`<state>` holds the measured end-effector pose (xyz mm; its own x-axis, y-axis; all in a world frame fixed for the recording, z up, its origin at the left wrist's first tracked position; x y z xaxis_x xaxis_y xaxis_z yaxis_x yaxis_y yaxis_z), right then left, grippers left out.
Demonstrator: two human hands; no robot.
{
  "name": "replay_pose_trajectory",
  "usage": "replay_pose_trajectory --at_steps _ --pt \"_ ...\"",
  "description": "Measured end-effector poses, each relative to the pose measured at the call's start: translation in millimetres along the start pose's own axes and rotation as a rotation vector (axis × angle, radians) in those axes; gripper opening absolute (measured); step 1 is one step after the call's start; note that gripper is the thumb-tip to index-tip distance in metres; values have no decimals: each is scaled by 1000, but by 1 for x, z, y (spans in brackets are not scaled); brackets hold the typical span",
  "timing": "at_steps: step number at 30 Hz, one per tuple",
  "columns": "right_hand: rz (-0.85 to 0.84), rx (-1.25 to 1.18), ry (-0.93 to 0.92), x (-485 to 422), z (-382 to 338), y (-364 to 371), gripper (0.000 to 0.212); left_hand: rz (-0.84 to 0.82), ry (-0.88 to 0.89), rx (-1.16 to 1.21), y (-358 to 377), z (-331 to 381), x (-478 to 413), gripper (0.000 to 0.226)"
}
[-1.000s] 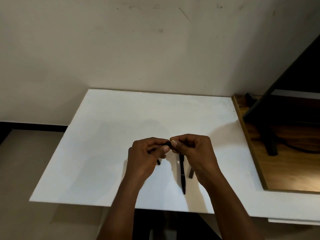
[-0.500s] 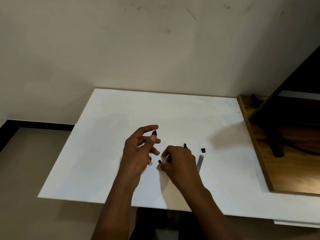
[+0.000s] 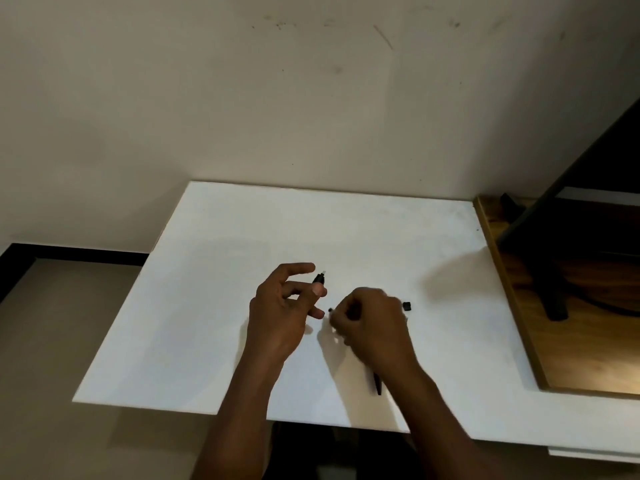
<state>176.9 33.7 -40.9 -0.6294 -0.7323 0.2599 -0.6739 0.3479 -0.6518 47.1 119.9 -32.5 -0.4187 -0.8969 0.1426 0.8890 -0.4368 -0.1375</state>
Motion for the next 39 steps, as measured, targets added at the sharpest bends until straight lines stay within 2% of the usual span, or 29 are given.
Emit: replay_pose_trajectory --at_steps 4,7,11,15,17,23,39 --pt "-24 -553 167 -9 23 -35 5 -27 25 -121 8 0 1 14" --pt "-34 -735 146 -12 27 -48 7 -63 64 -182 15 2 1 13" --pt "-44 -628 56 -12 23 -54 12 -37 130 -268 17 6 1 15" --pt "-20 -423 -38 -12 18 -57 15 -10 150 -264 16 9 0 19" --pt "-20 -395 -57 -11 16 -56 16 -17 153 -264 17 9 0 19" --pt "31 -377 -61 -12 13 -57 11 -22 157 -269 19 10 0 17" --pt "23 -418 -54 -15 16 -55 14 -21 143 -267 22 10 0 18"
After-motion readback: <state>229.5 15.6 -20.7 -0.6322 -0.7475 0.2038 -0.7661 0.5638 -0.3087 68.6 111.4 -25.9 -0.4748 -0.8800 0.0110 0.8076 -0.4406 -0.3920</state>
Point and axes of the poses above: each hand's wrist, its own x-axis away from the middle knuckle, its own y-axis out of the palm, z = x × y, the point moved 7 cm from there along -x, towards the middle knuckle, and after that the axes turned 5 degrees about y, right-handed, at the moved point
